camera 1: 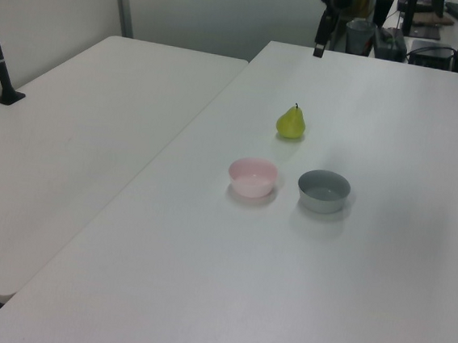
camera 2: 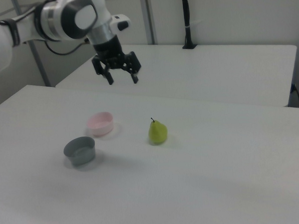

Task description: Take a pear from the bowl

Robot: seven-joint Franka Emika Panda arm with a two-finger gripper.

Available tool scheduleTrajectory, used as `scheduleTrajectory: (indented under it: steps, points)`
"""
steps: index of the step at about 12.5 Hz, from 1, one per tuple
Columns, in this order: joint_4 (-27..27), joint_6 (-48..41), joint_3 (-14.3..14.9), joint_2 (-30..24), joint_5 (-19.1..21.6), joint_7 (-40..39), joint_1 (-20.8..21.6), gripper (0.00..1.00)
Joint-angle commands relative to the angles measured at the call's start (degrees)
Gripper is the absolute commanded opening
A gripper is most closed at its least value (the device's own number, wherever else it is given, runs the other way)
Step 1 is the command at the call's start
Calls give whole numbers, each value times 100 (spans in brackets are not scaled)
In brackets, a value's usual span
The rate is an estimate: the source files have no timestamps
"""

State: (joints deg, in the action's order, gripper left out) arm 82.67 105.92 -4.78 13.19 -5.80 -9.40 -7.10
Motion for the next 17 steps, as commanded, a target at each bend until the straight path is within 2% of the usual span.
scheduleTrajectory:
  steps: [1, 2, 7, 10, 13, 17]
  points:
    - [161, -423, 29, -378, 62, 542, 287, 100]
    - [170, -563, 29, -448, 62, 779, 340, 100]
    - [477, -1047, 64, -878, 166, 869, 578, 100]
    - [592, -1188, 126, -897, 246, 1219, 762, 100]
    - [715, -1197, 432, -949, 246, 1432, 1016, 100]
    - [715, -1197, 451, -976, 246, 1432, 982, 100]
